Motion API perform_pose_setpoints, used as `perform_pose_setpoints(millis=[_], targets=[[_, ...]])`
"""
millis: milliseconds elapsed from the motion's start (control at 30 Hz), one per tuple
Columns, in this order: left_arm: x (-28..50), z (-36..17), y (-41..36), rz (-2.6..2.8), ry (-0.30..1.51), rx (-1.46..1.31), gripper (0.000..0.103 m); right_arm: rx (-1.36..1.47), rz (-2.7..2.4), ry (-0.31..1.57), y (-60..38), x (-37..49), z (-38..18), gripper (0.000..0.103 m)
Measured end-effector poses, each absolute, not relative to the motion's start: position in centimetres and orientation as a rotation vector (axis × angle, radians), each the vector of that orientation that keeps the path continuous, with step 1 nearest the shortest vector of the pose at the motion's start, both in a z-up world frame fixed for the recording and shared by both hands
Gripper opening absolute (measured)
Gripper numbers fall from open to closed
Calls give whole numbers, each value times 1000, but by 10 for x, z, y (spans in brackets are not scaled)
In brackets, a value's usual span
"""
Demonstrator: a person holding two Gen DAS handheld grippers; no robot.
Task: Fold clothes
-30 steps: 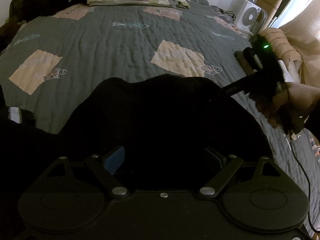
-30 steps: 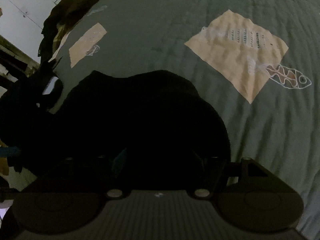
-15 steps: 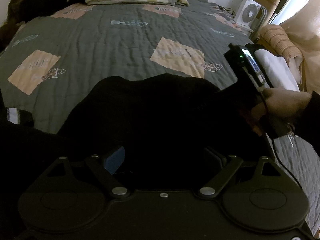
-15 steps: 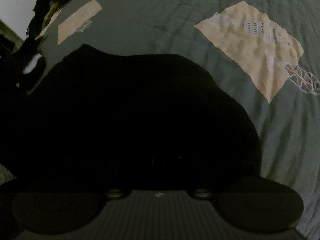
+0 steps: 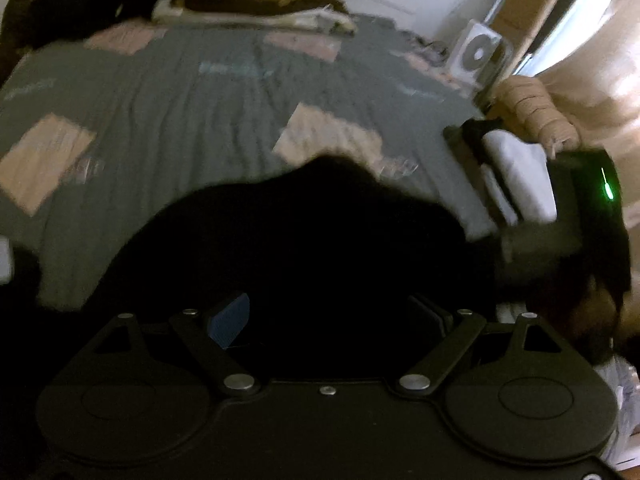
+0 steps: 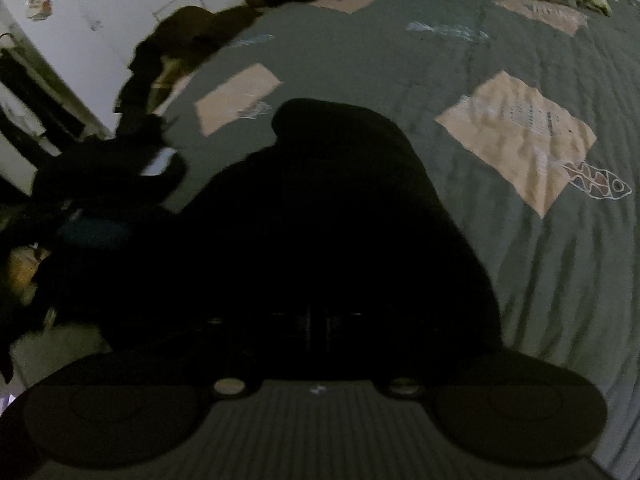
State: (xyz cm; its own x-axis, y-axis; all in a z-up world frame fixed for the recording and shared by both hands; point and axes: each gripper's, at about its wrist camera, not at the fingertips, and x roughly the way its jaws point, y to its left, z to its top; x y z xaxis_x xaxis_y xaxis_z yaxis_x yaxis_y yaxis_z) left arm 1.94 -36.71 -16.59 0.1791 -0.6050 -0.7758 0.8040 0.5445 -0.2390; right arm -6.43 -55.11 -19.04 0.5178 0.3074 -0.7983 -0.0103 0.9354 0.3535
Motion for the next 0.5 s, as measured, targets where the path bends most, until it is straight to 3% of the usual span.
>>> perform_pose_setpoints(millis=[333,500], targets=[[19,-201,-414,-1085,966,329,87,284,189,1040,-538,-80,-201,1],[29,-205,-411,-1071,989,276,87,336,125,972,-572,-84,-191,5]])
